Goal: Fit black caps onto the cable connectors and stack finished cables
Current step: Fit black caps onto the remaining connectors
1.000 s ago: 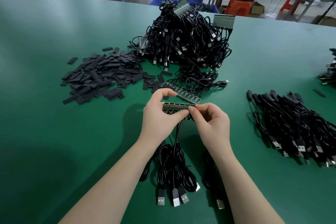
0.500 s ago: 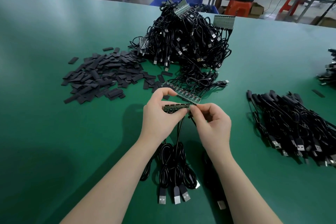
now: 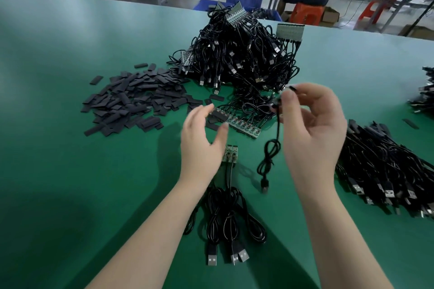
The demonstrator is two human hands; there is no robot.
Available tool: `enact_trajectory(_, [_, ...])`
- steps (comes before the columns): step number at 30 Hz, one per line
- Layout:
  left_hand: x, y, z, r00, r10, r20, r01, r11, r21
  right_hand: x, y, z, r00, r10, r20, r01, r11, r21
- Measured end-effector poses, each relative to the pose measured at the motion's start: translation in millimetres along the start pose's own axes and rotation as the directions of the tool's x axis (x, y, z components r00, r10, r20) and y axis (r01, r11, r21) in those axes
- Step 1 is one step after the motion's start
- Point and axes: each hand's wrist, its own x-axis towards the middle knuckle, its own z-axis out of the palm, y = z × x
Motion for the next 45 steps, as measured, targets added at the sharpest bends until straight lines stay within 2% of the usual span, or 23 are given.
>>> enact_trajectory(1, [4.1,2.2,-5.2,0.998,-0.015,-0.056,0.013,0.999,-0.035,1.1,-5.3,5.6,0.999,0.007,0.036,-0.009,0.999,0.052])
enact_trajectory(3, [18.8,4.5,-19.9,0.983,-0.118,-0.139,0.097,0.983,-0.153,3.9,-11.8,15.4,0.992,0.110,0.055,-0.120,0.963,0.242])
enact_trajectory(5, [39.9,0.1,-38.8,0.960,-0.211,-0.182,0.169,0.960,-0.222,8.6,-10.8,19.9,0.958,0.284,0.049,-0.273,0.838,0.473])
enact_trajectory(6, [51.3,-4.1,-49.5,0.955,-0.221,-0.197,0.191,0.968,-0.163,11.2,-6.9,19.5,0.930,0.365,0.052,-0.330,0.761,0.559])
enact_trajectory(8, [73.1,-15.4,-70.1,0.965,-0.191,-0.182,0.216,0.968,0.127,12.6,5.8,15.1,0.867,0.490,0.093,-0.438,0.657,0.614])
enact_trajectory(9, [82.6,-22.7,-78.9,0.975,-0.184,-0.126,0.215,0.924,0.315,10.0,13.6,13.0,0.835,0.537,0.121,-0.506,0.664,0.551])
enact_trajectory(11, [96.0,-37.3,-89.7,0.962,-0.270,0.041,0.186,0.760,0.622,-1.7,33.3,9.9,0.771,0.614,0.168,-0.633,0.714,0.299])
enact_trajectory(13, [100.5,-46.7,-91.3,0.904,-0.388,0.180,0.103,0.604,0.790,-16.1,53.1,7.1,0.740,0.655,0.152,-0.668,0.741,0.061])
enact_trajectory(15, [101.4,-52.8,-89.0,0.893,-0.399,0.208,0.044,0.538,0.842,-25.6,70.4,1.9,0.813,0.572,0.108,-0.540,0.810,-0.229])
enact_trajectory(17, [102.8,-56.6,-87.6,0.917,-0.365,0.158,0.051,0.502,0.863,-30.7,80.6,-1.2,0.885,0.438,0.157,-0.327,0.827,-0.458])
enact_trajectory(21, [100.7,-61.0,-86.4,0.945,-0.291,0.147,-0.001,0.448,0.894,-43.9,91.9,-0.8,0.880,0.354,0.318,-0.109,0.800,-0.590])
enact_trajectory(24, [98.3,-62.3,-88.2,0.955,-0.243,0.168,-0.038,0.462,0.886,-51.5,98.7,-5.4,0.886,0.317,0.338,-0.041,0.780,-0.624])
enact_trajectory(28, [100.0,-61.5,-96.2,0.953,-0.251,0.169,0.010,0.583,0.812,-54.0,103.5,-17.0,0.880,0.336,0.337,-0.054,0.775,-0.630])
enact_trajectory(30, [99.8,-61.3,-98.1,0.965,-0.218,0.148,0.001,0.564,0.826,-54.5,103.5,-20.2,0.874,0.355,0.333,-0.084,0.783,-0.616])
enact_trajectory(33, [97.2,-59.6,-96.4,0.980,-0.171,0.106,-0.011,0.480,0.877,-53.0,102.8,-21.5,0.878,0.350,0.326,-0.091,0.792,-0.603])
enact_trajectory(35, [95.7,-59.5,-95.5,0.983,-0.159,0.096,-0.008,0.479,0.878,-52.0,102.8,-22.0,0.887,0.332,0.321,-0.080,0.795,-0.601])
enact_trajectory(37, [93.8,-59.2,-95.3,0.981,-0.171,0.097,0.012,0.545,0.838,-51.1,102.9,-22.9,0.894,0.322,0.313,-0.080,0.800,-0.594])
enact_trajectory(40, [88.8,-51.8,-94.5,0.983,-0.171,0.064,0.081,0.723,0.686,-50.5,103.2,-24.2,0.901,0.310,0.303,-0.076,0.801,-0.594])
enact_trajectory(43, [76.1,-31.0,-84.7,0.999,0.049,0.007,-0.043,0.784,0.619,-49.3,101.9,-24.2,0.921,0.291,0.257,-0.094,0.809,-0.581])
enact_trajectory(45, [62.6,-9.8,-70.2,0.985,0.143,0.096,-0.172,0.843,0.510,-48.9,98.9,-23.4,0.930,0.288,0.228,-0.129,0.837,-0.531])
